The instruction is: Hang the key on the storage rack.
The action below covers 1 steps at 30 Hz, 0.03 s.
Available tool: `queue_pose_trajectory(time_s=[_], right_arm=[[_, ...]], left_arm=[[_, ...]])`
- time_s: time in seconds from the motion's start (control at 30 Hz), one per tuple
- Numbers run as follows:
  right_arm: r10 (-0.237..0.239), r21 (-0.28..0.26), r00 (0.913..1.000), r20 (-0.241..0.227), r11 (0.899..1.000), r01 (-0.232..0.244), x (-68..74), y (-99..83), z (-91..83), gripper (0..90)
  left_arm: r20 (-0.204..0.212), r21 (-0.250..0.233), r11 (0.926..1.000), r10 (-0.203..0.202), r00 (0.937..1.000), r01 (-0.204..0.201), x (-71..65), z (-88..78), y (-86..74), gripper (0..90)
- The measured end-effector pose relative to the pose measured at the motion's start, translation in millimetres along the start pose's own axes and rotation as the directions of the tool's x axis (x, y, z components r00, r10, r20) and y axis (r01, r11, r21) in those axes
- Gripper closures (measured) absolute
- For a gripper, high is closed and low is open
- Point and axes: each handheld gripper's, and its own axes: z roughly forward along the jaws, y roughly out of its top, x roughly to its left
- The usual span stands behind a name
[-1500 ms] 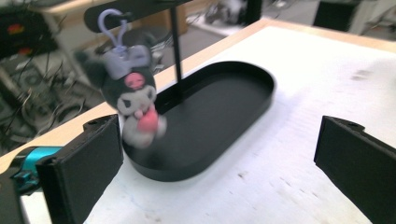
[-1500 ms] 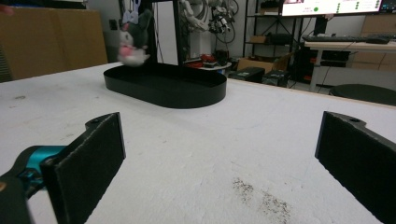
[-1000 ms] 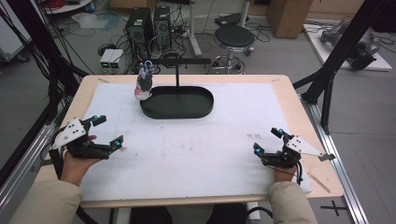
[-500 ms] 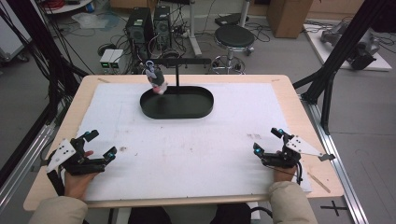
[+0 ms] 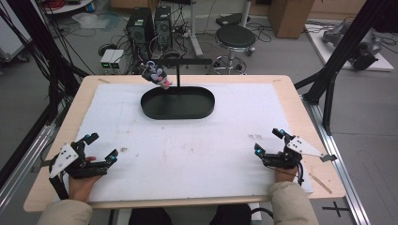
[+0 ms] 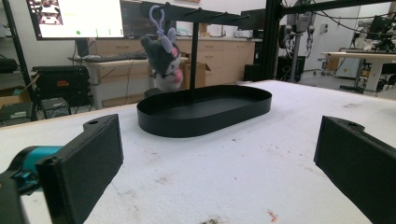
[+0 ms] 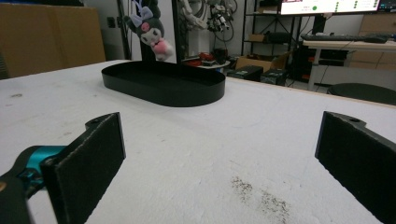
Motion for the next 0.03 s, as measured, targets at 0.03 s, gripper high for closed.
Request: queue_pose_trajectory(time_s=[0.03], right_arm=[[0.0, 0.0, 1.0, 0.0, 1.0, 0.0, 0.0, 0.0, 0.0, 0.7]], left_arm=[[0.0, 0.0, 1.0, 0.0, 1.0, 0.0, 0.0, 0.0, 0.0, 1.7]])
